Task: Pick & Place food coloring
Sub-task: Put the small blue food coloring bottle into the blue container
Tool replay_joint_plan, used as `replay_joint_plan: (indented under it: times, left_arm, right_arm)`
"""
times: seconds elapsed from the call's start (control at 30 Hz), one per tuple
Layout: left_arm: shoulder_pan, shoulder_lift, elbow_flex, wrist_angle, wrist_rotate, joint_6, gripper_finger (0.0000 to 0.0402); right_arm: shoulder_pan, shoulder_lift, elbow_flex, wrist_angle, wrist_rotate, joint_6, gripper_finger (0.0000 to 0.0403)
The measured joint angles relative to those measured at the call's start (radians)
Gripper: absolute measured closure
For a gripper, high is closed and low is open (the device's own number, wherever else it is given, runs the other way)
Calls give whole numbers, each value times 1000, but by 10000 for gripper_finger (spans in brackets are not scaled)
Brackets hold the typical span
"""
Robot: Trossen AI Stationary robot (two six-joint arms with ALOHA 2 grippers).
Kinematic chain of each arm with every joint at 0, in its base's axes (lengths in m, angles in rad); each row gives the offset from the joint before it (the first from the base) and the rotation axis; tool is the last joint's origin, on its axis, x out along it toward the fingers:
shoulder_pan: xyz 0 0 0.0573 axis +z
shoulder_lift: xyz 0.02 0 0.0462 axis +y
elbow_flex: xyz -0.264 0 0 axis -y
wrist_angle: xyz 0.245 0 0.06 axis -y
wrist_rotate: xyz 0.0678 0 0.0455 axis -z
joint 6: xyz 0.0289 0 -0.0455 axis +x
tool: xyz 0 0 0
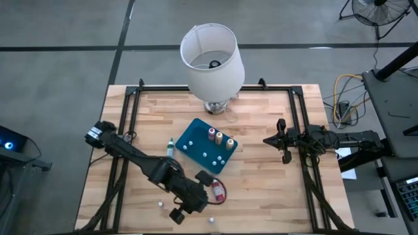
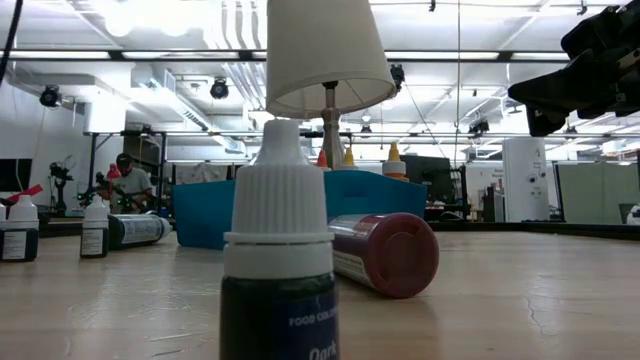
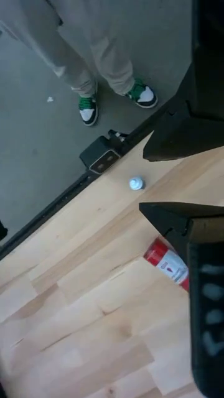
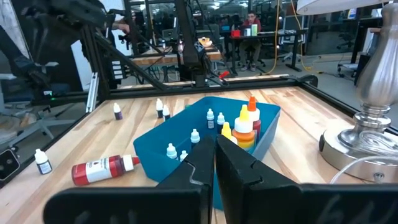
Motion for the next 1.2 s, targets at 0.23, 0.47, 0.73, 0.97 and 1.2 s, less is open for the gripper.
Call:
replay_joint_plan:
  times: [0.23, 0.47, 0.73, 0.97, 1.2]
  left_arm:
    - [-2, 123, 115, -33, 6, 50, 283]
    - [-10, 217, 189, -57, 6, 111, 227]
    - [-23, 309, 256, -95, 3, 165, 223]
    - [-30, 355, 270, -89, 1, 167, 223]
    - [-38, 399, 267, -87, 5, 167, 223]
  right_arm:
    - [0, 0, 0, 0, 0, 0, 394]
    - [0, 0, 0, 0, 0, 0, 394]
    - [0, 0, 0, 0, 0, 0, 394]
    - [0, 0, 0, 0, 0, 0, 394]
    - [0, 0, 0, 0, 0, 0, 394]
